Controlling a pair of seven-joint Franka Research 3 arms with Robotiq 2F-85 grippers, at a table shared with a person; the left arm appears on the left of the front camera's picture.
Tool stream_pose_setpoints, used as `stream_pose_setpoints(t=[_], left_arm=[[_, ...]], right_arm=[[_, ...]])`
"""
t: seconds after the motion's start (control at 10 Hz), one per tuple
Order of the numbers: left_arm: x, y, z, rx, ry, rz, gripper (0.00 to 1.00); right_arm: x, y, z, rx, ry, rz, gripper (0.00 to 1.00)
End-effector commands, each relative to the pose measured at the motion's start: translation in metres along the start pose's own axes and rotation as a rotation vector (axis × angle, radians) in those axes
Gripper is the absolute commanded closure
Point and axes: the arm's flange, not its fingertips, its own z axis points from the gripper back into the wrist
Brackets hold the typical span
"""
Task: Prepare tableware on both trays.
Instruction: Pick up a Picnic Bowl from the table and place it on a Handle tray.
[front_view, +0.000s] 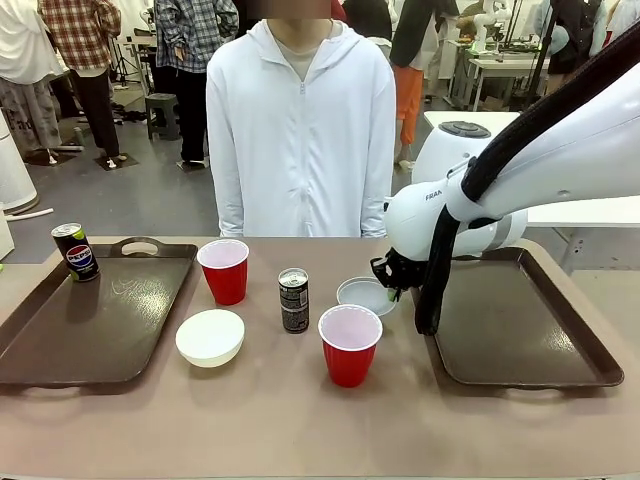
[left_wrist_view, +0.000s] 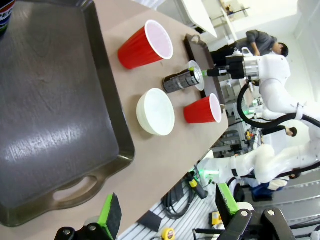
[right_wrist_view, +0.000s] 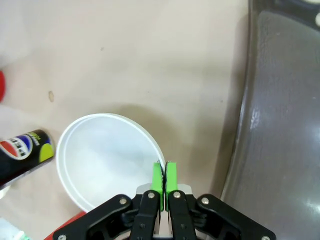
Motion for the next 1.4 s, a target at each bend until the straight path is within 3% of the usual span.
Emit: stream_pose_setpoints(t=[0.0,0.3,0.5,1.0,1.2,1.3], left_arm=[[0.0,0.0,0.002,-0.01,-0.008,0.006,0.0],[0.0,0.0,0.002,-0.01,-0.008,0.006,0.0],[0.0,0.0,0.002,-0.01,-0.008,0.006,0.0],[0.0,0.0,0.002,-0.01,-0.008,0.006,0.0],[0.0,0.0,0.002,-0.01,-0.008,0.006,0.0],[0.0,0.0,0.002,-0.01,-0.008,0.006,0.0]], right_arm=[[-0.016,-0.012,0.047,0.044,-0.006,-0.022,1.0],[-0.053,-0.059,0.131,0.111,-0.091,-0.057,1.0],[-0.072,-0.109,0.151,0.117,-0.083,-0.098,1.0],[-0.065,-0.225,0.15,0.016,-0.141,-0.198,1.0],[-0.056,-0.22,0.137,-0.001,-0.188,-0.198,1.0],[-0.073,-0.232,0.151,0.025,-0.133,-0.214,1.0]])
